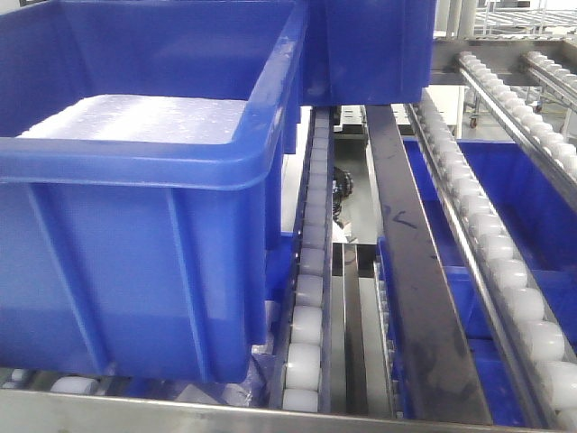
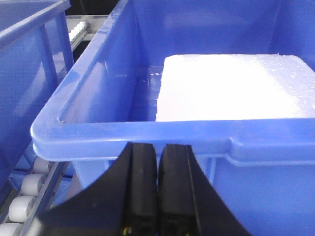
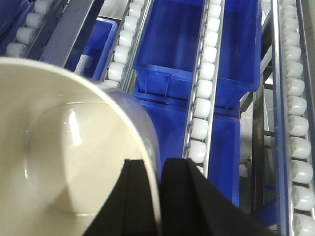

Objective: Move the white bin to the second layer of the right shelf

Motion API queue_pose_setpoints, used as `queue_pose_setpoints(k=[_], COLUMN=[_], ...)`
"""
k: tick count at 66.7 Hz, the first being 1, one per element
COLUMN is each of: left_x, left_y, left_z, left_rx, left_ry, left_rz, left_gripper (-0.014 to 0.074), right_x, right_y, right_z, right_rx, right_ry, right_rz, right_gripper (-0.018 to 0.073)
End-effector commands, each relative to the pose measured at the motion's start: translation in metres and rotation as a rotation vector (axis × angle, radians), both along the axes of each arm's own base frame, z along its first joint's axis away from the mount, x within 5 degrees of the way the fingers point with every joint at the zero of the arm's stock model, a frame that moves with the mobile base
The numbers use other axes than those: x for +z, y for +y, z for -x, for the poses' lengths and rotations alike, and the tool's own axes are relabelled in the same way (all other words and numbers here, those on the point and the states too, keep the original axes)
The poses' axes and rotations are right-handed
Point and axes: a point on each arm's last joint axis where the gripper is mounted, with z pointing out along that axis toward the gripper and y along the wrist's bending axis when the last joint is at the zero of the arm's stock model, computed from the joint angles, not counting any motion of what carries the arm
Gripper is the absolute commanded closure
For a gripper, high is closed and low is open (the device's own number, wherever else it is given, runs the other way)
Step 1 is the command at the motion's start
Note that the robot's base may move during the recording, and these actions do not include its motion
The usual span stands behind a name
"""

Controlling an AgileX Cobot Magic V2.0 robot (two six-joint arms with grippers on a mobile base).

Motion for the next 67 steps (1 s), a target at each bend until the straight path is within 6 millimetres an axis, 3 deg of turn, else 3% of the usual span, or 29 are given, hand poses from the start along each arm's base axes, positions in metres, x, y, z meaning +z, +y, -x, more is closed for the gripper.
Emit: queue_pose_setpoints(k=[1,14,34,43,67], left_x=[-0.004,-0.004,-0.004,-0.004,-0.004], left_y=[0.000,0.000,0.000,0.000,0.000], left_z=[0.000,0.000,0.000,0.000,0.000], left_rx=[-0.004,-0.004,-0.004,-0.004,-0.004], left_ry=[-0.064,-0.064,-0.064,-0.064,-0.064], left_rz=[0.012,0.012,0.012,0.012,0.012], left_gripper=[0.0512,0.0512,0.0512,0.0512,0.0512], right_x=[0.016,0.014,0.002,-0.005,-0.016], right_y=[0.000,0.000,0.002,-0.006,-0.022], right_z=[-0.003,-0.013,-0.064,-0.080,-0.090], right_rx=[-0.002,-0.004,-0.016,-0.077,-0.173], right_ry=[-0.108,-0.064,0.028,0.057,0.127], right_rz=[0.001,0.012,-0.032,-0.042,-0.041], right_gripper=[0.0445,0.0443,0.0444,0.0444,0.0444])
